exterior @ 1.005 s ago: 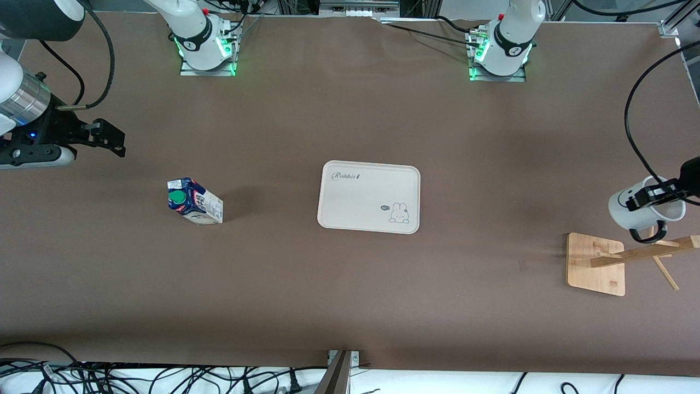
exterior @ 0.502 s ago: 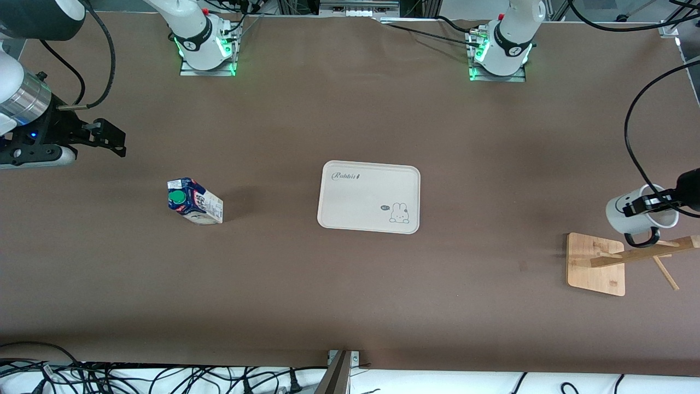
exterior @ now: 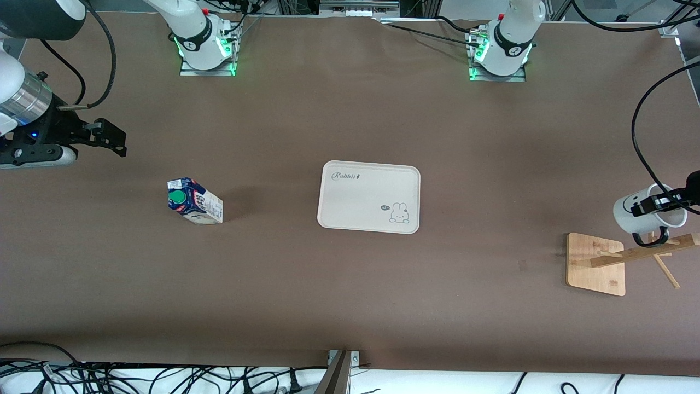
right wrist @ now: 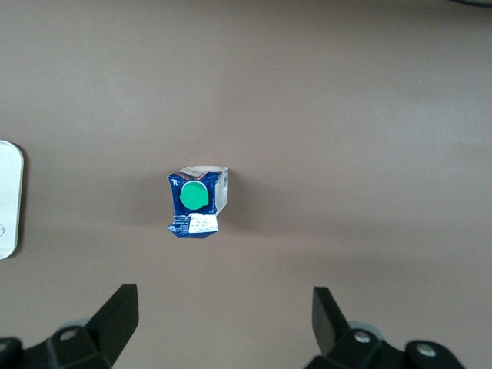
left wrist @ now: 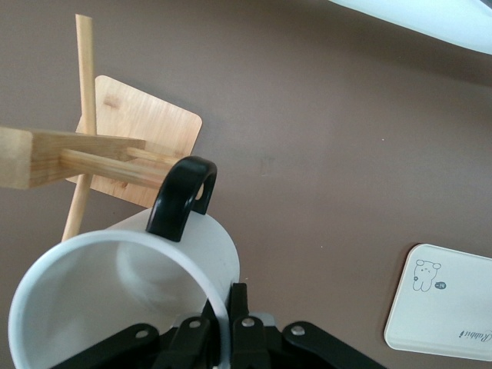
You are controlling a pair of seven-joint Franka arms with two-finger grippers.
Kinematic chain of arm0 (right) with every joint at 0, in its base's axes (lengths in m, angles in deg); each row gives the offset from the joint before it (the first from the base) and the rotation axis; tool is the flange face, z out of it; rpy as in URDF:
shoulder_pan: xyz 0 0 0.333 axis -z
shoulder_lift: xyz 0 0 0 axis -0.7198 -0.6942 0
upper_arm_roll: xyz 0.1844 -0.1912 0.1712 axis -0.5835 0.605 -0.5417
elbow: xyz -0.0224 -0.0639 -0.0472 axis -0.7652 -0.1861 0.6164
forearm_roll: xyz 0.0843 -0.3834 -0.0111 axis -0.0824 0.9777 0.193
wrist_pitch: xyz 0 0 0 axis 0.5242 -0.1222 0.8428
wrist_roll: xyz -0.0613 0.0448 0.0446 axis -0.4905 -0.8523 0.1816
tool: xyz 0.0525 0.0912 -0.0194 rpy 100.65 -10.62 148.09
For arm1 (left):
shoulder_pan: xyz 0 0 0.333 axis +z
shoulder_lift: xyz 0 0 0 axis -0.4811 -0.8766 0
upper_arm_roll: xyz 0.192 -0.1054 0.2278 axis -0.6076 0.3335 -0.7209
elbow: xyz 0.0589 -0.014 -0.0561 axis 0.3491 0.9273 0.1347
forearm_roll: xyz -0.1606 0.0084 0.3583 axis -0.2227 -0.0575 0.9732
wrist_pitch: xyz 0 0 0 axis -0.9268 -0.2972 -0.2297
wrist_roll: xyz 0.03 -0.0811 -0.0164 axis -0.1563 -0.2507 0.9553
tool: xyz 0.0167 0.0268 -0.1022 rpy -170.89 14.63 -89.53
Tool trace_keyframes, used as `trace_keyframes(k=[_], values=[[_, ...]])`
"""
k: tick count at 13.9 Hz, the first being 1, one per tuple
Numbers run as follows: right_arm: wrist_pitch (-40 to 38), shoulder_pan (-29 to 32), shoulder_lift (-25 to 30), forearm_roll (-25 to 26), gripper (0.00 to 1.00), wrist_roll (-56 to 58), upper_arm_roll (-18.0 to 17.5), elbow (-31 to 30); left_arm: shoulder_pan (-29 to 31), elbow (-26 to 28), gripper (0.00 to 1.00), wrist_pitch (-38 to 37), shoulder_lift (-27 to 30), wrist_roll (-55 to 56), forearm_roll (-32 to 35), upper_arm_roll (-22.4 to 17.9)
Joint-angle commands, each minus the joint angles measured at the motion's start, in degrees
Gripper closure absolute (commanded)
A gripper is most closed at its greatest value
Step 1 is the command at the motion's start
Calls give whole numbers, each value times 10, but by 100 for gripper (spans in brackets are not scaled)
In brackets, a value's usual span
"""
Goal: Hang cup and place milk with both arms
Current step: 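Lower the mug handle onto a mug-tree peg with the left gripper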
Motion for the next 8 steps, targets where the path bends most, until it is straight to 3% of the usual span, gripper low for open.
trace_keyframes(k=[1, 3, 4, 5, 6, 8], values=[[-5, -2, 2, -4, 0, -2, -1, 8, 22, -26, 100, -8, -28, -34, -5, 2], [-5, -2, 2, -4, 0, -2, -1, 7, 32, -39, 100, -9, -37, -45, -2, 2], [-5, -2, 2, -4, 0, -2, -1, 8, 32, -40, 83, -10, -36, -44, -1, 2], [-5, -2, 2, -4, 0, -2, -1, 8, 31, -41, 12, -10, -35, -44, 4, 3], [-5, -2, 2, -4, 0, -2, -1, 8, 26, -41, 0, -10, -34, -44, 26, 7], [-5, -2, 2, -4, 0, -2, -1, 8, 6, -43, 0, -12, -24, -42, 95, 15]])
